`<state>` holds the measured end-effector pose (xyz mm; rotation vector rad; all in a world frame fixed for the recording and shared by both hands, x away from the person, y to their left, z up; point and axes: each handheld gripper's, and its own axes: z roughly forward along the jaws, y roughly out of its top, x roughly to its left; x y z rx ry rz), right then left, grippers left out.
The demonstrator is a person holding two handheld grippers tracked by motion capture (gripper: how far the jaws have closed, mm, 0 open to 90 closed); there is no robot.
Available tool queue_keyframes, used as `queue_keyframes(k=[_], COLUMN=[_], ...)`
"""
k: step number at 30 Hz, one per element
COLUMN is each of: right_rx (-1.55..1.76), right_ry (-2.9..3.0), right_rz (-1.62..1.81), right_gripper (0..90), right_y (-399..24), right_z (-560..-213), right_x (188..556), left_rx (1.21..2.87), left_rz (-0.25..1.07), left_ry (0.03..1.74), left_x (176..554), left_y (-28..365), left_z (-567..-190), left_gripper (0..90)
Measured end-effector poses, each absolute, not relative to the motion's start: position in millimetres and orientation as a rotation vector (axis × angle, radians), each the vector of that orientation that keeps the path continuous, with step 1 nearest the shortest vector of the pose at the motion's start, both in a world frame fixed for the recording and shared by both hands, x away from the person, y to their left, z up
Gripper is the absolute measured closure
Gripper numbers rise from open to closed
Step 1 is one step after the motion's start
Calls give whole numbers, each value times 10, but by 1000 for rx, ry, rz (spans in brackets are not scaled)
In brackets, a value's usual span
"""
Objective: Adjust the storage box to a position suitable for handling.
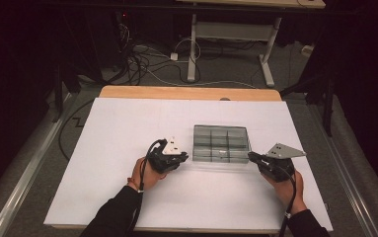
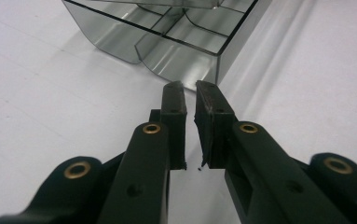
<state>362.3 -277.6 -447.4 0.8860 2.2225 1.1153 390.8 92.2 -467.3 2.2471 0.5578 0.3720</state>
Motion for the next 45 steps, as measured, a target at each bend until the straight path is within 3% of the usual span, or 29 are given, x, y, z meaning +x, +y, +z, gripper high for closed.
queue_keyframes(k=[26,45], right_rx=[912,958], right_ry=[2199,2188], right_rz=[1062,1085], right_gripper=[898,900], right_y=[-2791,-2764], right_z=[-4525,-4592], right_x=[3689,3790], left_rx=[2214,2285], left_rz=[434,400], left_ry=[608,607], left_x=[3919,4061], left_y=[1149,744], left_z=[-4623,-4689], left_gripper=[804,801])
